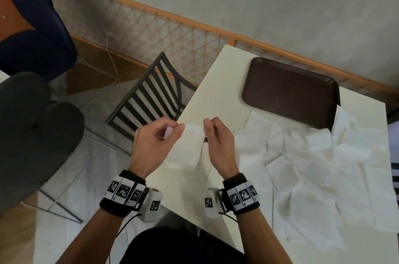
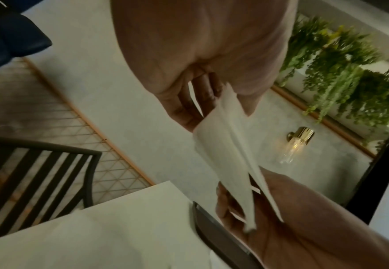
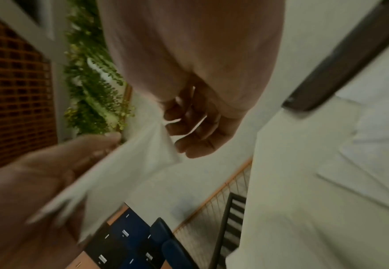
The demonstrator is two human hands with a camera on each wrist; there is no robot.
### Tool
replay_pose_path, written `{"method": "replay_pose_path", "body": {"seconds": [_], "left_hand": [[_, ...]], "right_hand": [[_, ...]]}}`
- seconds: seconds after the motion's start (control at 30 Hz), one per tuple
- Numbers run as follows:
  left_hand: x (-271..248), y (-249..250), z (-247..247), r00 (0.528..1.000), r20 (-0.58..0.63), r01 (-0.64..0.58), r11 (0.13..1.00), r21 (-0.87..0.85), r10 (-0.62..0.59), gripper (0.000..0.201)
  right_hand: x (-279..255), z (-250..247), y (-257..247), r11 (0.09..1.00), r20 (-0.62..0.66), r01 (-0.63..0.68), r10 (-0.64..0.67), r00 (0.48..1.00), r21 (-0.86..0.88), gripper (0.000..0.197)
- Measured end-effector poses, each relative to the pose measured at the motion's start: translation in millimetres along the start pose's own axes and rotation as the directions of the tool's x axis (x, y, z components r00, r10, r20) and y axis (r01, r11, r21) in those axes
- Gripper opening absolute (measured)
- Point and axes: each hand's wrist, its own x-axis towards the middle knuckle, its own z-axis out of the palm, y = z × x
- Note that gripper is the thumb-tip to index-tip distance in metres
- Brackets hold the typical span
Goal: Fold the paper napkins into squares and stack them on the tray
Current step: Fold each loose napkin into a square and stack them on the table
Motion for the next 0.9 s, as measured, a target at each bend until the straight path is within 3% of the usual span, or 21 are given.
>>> {"method": "replay_pose_path", "body": {"seconds": [0.07, 0.13, 0.2, 0.33, 0.47, 0.53, 0.57, 0.63, 0.7, 0.83, 0.9], "left_hand": [[0, -17, 1, 0.999, -0.011, 0.046, 0.998, 0.033, -0.045, 0.007], [4, -40, 5, 0.994, 0.011, 0.111, 0.988, 0.104, -0.112, 0.012], [10, -70, 13, 0.978, 0.045, 0.189, 0.962, 0.197, -0.202, 0.022], [12, -119, 37, 0.933, 0.188, 0.212, 0.889, 0.406, -0.309, 0.038], [3, -131, 48, 0.923, 0.214, 0.163, 0.829, 0.535, -0.319, 0.044], [0, -125, 48, 0.944, 0.175, 0.114, 0.773, 0.624, -0.28, 0.049], [-2, -121, 47, 0.954, 0.167, 0.088, 0.765, 0.639, -0.249, 0.05], [-5, -114, 46, 0.966, 0.18, 0.044, 0.8, 0.598, -0.188, 0.046], [-7, -108, 49, 0.972, 0.202, -0.005, 0.854, 0.52, -0.117, 0.038], [-14, -90, 66, 0.941, 0.338, -0.094, 0.938, 0.333, -0.026, 0.024], [-18, -80, 74, 0.898, 0.435, -0.044, 0.974, 0.221, -0.058, 0.025]], "right_hand": [[0, 9, 11, 0.983, 0.001, -0.146, 0.147, 0.989, 0.115, 0.031], [0, 20, 26, 0.973, 0.052, -0.211, 0.207, 0.977, 0.091, 0.02], [-1, 30, 43, 0.969, 0.128, -0.245, 0.238, 0.963, 0.043, 0.025], [1, 39, 67, 0.926, 0.223, -0.218, 0.294, 0.929, -0.31, 0.019], [7, 18, 73, 0.832, 0.272, -0.004, 0.187, 0.944, -0.555, 0.021], [11, -10, 75, 0.693, 0.359, 0.15, 0.166, 0.919, -0.705, 0.033], [13, -26, 76, 0.594, 0.449, 0.26, 0.193, 0.873, -0.761, 0.042], [18, -52, 78, 0.46, 0.612, 0.462, 0.258, 0.748, -0.758, 0.051], [23, -67, 81, 0.421, 0.703, 0.579, 0.255, 0.664, -0.699, 0.039], [30, -77, 84, 0.332, 0.772, 0.702, 0.179, 0.609, -0.63, 0.018], [30, -84, 85, 0.335, 0.77, 0.71, 0.082, 0.632, -0.619, 0.014]]}}
